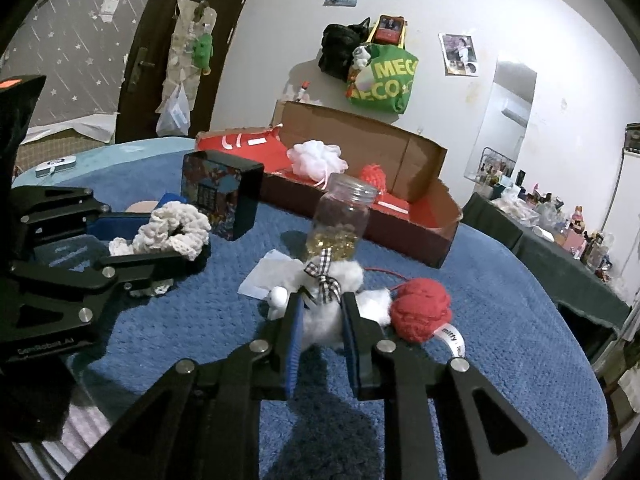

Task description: Organize soft objects

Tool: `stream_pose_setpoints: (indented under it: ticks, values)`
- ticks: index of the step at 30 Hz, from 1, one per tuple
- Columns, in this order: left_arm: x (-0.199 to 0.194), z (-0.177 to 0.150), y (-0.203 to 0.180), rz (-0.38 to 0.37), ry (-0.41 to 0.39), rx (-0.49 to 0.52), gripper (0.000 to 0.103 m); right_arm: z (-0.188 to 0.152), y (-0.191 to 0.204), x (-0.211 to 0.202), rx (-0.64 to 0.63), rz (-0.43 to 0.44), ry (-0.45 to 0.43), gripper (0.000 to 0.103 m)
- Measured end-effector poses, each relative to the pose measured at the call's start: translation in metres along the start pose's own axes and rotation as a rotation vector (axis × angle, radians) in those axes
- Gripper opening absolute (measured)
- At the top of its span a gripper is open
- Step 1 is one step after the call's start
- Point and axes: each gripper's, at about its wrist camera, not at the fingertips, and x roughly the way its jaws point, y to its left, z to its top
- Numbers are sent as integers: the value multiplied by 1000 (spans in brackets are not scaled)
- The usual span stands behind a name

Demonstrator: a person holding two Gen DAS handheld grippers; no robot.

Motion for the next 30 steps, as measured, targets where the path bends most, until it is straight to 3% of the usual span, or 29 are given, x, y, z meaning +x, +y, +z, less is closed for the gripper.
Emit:
stream_pose_setpoints:
  ticks: [9, 30]
  values:
    - [-3, 2, 0, -8, -10, 7, 21, 2, 1, -4, 3, 12, -15, 15]
    - [-18, 12, -4, -9, -39, 21, 20, 11, 1, -13, 4, 11, -57, 11]
